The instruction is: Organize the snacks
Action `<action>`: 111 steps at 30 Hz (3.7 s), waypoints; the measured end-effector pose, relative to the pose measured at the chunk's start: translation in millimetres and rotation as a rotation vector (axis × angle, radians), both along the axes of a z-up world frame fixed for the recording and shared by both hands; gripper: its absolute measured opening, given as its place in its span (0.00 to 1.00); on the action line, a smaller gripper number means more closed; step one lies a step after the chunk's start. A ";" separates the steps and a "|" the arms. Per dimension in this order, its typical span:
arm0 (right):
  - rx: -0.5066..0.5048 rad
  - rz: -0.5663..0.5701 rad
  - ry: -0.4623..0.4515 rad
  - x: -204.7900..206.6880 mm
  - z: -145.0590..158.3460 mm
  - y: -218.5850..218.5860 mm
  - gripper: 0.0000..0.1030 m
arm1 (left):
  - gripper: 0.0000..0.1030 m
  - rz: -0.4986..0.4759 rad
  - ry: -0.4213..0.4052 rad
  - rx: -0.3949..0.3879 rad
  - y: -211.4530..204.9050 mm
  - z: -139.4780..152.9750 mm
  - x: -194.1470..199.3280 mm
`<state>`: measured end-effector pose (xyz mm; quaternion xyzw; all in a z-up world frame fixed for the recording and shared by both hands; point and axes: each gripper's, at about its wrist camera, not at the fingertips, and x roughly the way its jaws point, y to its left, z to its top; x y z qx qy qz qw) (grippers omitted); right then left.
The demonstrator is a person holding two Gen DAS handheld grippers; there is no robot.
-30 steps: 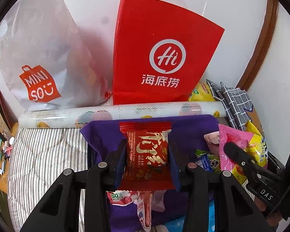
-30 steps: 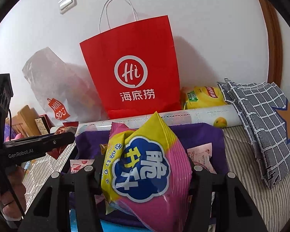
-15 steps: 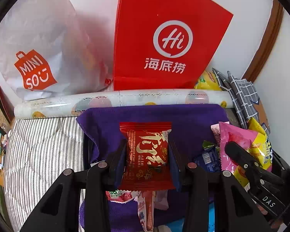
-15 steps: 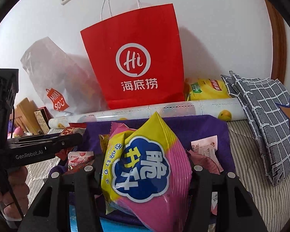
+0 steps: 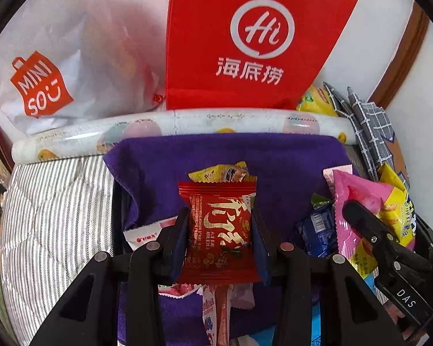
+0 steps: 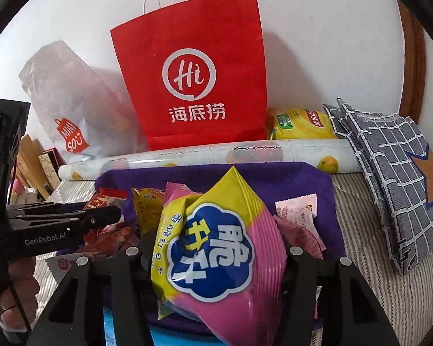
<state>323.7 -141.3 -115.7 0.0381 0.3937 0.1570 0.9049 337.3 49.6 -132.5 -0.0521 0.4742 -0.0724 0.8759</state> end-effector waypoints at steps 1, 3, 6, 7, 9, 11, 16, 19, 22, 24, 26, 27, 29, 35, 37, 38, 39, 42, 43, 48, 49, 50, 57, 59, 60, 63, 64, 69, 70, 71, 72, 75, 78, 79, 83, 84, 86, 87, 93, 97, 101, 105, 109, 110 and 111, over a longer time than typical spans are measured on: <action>-0.003 -0.001 0.001 0.1 -0.4 0.0 0.52 | 0.39 -0.001 0.005 0.000 -0.5 -1.4 0.3; -0.005 -0.001 0.006 0.2 -1.5 0.2 0.52 | 0.39 -0.005 0.015 0.001 -1.9 -3.9 1.0; -0.021 -0.004 0.022 1.8 -5.4 1.6 0.52 | 0.39 -0.007 0.027 0.012 -4.5 -6.9 2.3; -0.026 -0.002 0.030 2.6 -7.2 2.3 0.52 | 0.39 -0.007 0.032 0.015 -5.0 -8.2 2.6; -0.028 0.000 0.039 3.7 -8.6 2.8 0.52 | 0.39 -0.009 0.039 0.015 -5.6 -9.8 3.3; -0.034 -0.005 0.048 5.0 -9.9 2.8 0.52 | 0.39 -0.009 0.046 0.017 -5.7 -11.1 3.7; -0.039 -0.011 0.076 8.5 -13.2 2.7 0.52 | 0.39 -0.005 0.064 0.015 -3.7 -14.2 4.6; -0.038 -0.012 0.076 8.6 -13.0 2.9 0.52 | 0.39 -0.001 0.070 0.014 -2.5 -15.6 5.4; -0.047 -0.010 0.076 8.4 -13.5 4.1 0.52 | 0.39 0.002 0.079 0.010 -1.2 -17.0 6.2; -0.049 -0.009 0.076 8.8 -13.8 4.4 0.53 | 0.39 0.005 0.083 0.006 -0.6 -17.7 6.5; -0.046 -0.008 0.078 9.3 -14.1 3.9 0.53 | 0.40 0.005 0.086 0.004 -0.4 -18.0 6.7; -0.045 -0.008 0.078 9.1 -14.1 4.1 0.53 | 0.40 0.005 0.087 0.003 -0.5 -18.0 7.0; -0.041 -0.006 0.080 9.5 -14.3 4.0 0.54 | 0.40 0.004 0.088 0.003 -0.9 -17.7 6.9; -0.040 -0.004 0.081 10.1 -14.7 4.0 0.54 | 0.40 0.005 0.091 0.002 -0.9 -17.8 7.0; -0.039 -0.005 0.081 9.9 -14.6 4.1 0.54 | 0.40 0.004 0.091 0.001 -1.0 -17.6 6.6; -0.040 -0.005 0.081 9.9 -14.5 4.1 0.54 | 0.40 0.004 0.092 0.002 -1.0 -17.6 6.5; -0.040 -0.005 0.081 10.1 -14.6 4.3 0.54 | 0.40 0.004 0.092 0.004 -1.3 -17.6 6.5; -0.042 -0.003 0.081 10.2 -14.6 4.1 0.54 | 0.40 0.003 0.091 0.007 -1.7 -17.6 6.1; -0.043 -0.002 0.082 10.2 -14.7 4.6 0.54 | 0.40 0.002 0.092 0.008 -2.1 -17.5 6.0; -0.041 0.000 0.082 9.6 -15.0 5.4 0.54 | 0.40 -0.001 0.099 0.008 -3.0 -17.2 6.8; -0.041 -0.001 0.082 9.7 -14.9 5.4 0.54 | 0.40 -0.001 0.101 0.008 -3.0 -17.3 6.8; -0.041 -0.001 0.082 9.5 -14.9 5.8 0.54 | 0.40 0.000 0.102 0.009 -3.0 -17.0 6.9; -0.043 0.000 0.081 9.7 -15.0 5.3 0.54 | 0.43 -0.003 0.099 0.010 -3.7 -12.7 4.7; -0.041 0.000 0.080 9.2 -14.8 5.8 0.54 | 0.46 -0.006 0.094 0.009 -4.0 -10.8 3.8; -0.040 0.001 0.079 9.3 -14.8 5.8 0.54 | 0.46 -0.006 0.091 0.008 -4.2 -10.0 3.7; -0.035 0.003 0.079 9.2 -14.8 5.6 0.54 | 0.49 -0.014 0.081 -0.004 -3.8 -5.9 2.1; -0.034 0.005 0.079 9.4 -14.8 5.4 0.54 | 0.49 -0.017 0.077 -0.006 -3.9 -4.3 1.5; -0.034 0.004 0.079 9.7 -14.5 5.1 0.54 | 0.60 -0.025 0.045 -0.016 -4.5 5.4 -2.2; -0.034 0.004 0.080 9.3 -14.7 5.9 0.54 | 0.61 -0.023 0.040 -0.011 -5.0 7.2 -2.4; -0.034 0.004 0.080 9.3 -14.7 6.0 0.54 | 0.62 -0.020 0.035 -0.003 -5.5 8.8 -2.9; -0.034 0.005 0.079 9.6 -14.5 5.3 0.54 | 0.63 -0.018 0.030 0.007 -5.9 10.5 -3.6; -0.030 0.004 0.080 9.9 -14.7 4.9 0.54 | 0.64 -0.011 0.022 0.020 -5.3 14.6 -5.2; -0.023 0.004 0.080 10.1 -14.9 3.5 0.55 | 0.64 -0.007 0.013 0.024 -4.5 19.0 -7.8; -0.023 0.006 0.081 10.0 -15.2 3.7 0.56 | 0.64 -0.004 0.009 0.026 -4.3 20.2 -8.8; -0.021 0.019 0.080 9.5 -14.9 4.3 0.59 | 0.64 0.005 0.003 0.045 -3.5 27.9 -13.5; -0.019 0.026 0.075 8.3 -14.1 5.0 0.63 | 0.64 0.010 0.000 0.049 -2.1 30.5 -15.1; -0.015 0.036 0.062 6.4 -11.4 5.3 0.65 | 0.64 0.021 -0.014 0.053 -0.6 36.3 -19.7; -0.018 0.034 0.056 5.7 -10.0 5.9 0.66 | 0.64 0.029 -0.023 0.052 0.8 39.5 -23.7; -0.026 0.037 -0.002 -5.9 2.6 8.2 0.73 | 0.65 0.053 -0.030 0.011 5.6 44.1 -45.0; -0.022 0.032 -0.028 -16.8 13.8 5.6 0.73 | 0.65 0.057 -0.037 0.053 0.4 45.1 -60.5; 0.001 0.010 -0.054 -34.6 32.3 -1.9 0.73 | 0.65 0.063 -0.053 0.081 -5.2 49.3 -78.7; 0.008 -0.008 -0.084 -54.3 51.3 -7.1 0.73 | 0.65 0.060 -0.071 0.087 -11.0 56.3 -94.5; -0.008 -0.018 -0.108 -81.0 69.8 -10.3 0.73 | 0.67 0.061 -0.092 0.081 -18.2 64.6 -113.3; -0.008 -0.020 -0.119 -89.5 75.0 -11.7 0.73 | 0.71 0.061 -0.098 0.076 -19.7 66.3 -117.1; -0.005 -0.022 -0.126 -96.7 79.5 -13.6 0.73 | 0.73 0.059 -0.109 0.070 -21.8 68.7 -122.6</action>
